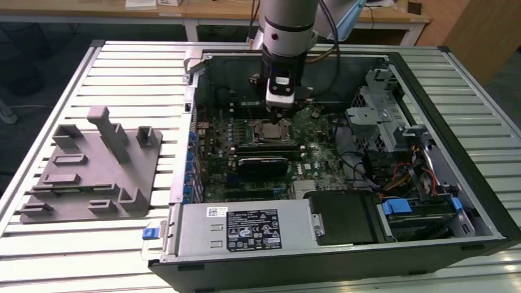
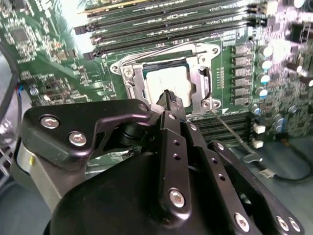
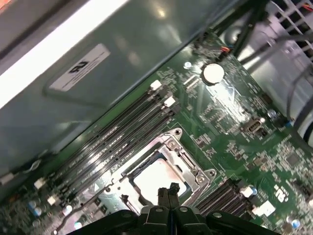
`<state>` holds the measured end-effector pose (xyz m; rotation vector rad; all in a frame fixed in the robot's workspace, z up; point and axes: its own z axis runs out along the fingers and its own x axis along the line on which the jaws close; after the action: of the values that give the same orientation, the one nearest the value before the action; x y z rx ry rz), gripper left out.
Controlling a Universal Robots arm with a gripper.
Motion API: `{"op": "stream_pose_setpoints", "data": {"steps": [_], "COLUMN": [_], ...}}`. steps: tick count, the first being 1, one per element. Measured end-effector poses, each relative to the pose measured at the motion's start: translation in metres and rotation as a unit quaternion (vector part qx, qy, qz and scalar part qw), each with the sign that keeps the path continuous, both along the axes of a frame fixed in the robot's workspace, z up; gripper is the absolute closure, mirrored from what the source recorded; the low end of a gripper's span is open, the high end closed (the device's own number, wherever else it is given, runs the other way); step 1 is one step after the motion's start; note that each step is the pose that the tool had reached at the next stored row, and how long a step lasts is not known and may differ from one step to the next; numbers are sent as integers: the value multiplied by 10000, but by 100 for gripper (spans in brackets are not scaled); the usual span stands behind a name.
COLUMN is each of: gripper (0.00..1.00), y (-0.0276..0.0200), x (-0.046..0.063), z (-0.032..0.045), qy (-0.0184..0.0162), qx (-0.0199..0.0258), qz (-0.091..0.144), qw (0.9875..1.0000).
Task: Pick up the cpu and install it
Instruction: 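Close the cpu cover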
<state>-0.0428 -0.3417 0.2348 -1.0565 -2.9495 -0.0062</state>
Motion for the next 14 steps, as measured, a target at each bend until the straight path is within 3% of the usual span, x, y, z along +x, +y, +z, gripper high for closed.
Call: {"op": "stream_pose_setpoints", "data": {"steps": [3,7,10,14], "gripper": [89,89,89,89], "y": [0,0,0,0], "x": [0,0,0,0], "z": [-2,-4,-6,-8], "qy": [0,0,0,0], "qx": [0,0,0,0], "qz": [270,637,906,1269], "qw": [9996,9980,9959,9919]}}
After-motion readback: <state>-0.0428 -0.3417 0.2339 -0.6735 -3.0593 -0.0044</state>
